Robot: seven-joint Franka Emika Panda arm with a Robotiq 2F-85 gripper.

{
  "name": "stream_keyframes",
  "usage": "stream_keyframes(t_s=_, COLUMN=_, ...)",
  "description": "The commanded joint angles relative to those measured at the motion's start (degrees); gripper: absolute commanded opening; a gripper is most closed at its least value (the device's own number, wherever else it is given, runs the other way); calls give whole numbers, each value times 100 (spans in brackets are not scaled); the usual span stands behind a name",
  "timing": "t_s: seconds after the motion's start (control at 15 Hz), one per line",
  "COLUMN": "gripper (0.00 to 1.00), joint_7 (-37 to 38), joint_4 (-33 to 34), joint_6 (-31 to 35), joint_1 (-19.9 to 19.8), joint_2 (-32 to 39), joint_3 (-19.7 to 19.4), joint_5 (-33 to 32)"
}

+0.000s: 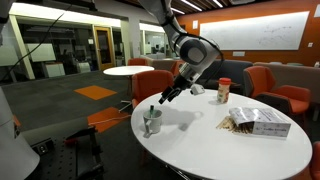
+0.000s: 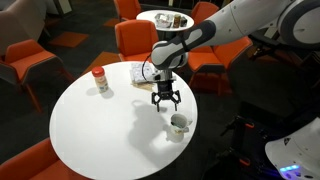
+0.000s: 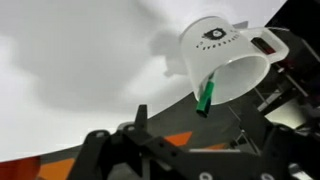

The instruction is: Put the marker in the mug

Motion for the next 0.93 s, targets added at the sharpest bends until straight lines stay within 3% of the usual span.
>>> stream_keyframes(t_s=0.0, gripper=100, joint_7=788, joint_4=-844, joint_6=973, joint_1=202, joint_2=-686, joint_3=-72, joint_5=-218)
stream_keyframes(t_s=0.47, gripper=100, joint_7=2595, joint_4=-1828, joint_6=2546, joint_1=462, joint_2=-1384, joint_3=-149, joint_5=-1014)
stream_keyframes(t_s=0.87, gripper=100, joint_7=4748, joint_4=-2399, joint_6=3619, joint_1=796, joint_2=-1545, joint_3=-466, joint_5=-2630)
